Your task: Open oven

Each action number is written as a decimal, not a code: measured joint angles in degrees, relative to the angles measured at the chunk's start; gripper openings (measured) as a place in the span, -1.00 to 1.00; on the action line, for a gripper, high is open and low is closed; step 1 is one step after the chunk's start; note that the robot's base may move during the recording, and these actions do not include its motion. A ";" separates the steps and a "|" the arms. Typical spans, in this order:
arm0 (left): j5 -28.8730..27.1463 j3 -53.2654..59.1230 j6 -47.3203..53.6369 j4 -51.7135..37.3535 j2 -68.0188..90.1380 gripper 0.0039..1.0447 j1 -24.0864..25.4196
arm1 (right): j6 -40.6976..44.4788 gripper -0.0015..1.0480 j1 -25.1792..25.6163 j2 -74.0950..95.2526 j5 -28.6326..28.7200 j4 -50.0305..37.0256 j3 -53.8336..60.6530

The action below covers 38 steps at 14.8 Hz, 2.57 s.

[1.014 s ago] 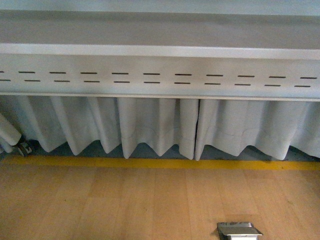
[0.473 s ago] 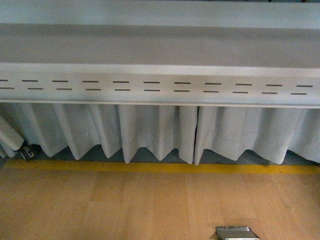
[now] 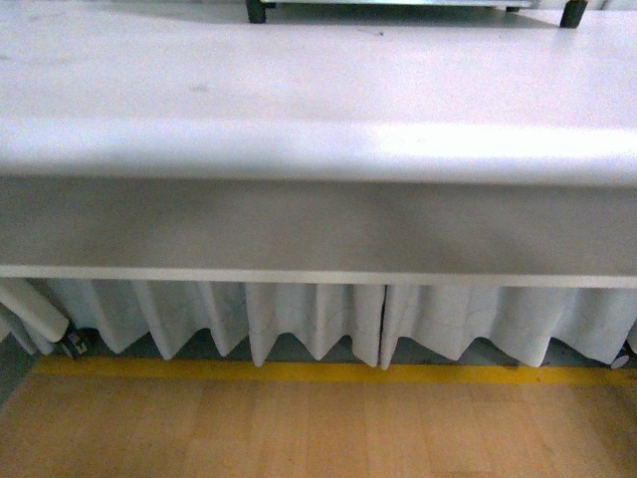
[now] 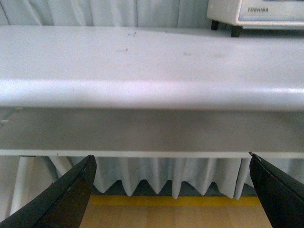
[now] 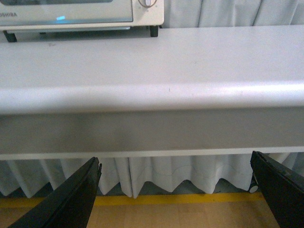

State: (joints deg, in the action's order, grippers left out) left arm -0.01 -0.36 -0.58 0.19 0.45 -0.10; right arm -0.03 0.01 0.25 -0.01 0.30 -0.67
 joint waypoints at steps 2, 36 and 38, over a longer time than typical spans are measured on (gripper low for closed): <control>-0.02 0.00 -0.02 0.00 0.00 0.88 0.00 | -0.04 0.87 0.00 0.00 -0.02 -0.04 0.00; 0.00 -0.02 0.00 0.20 0.00 0.88 0.00 | -0.02 0.87 0.00 -0.02 -0.02 0.09 0.00; 0.00 -0.02 -0.02 0.00 0.02 0.88 0.00 | -0.04 0.87 0.00 0.00 -0.02 -0.07 0.00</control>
State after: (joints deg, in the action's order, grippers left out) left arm -0.01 -0.38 -0.60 0.19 0.47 -0.10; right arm -0.08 0.01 0.25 -0.03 0.23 -0.67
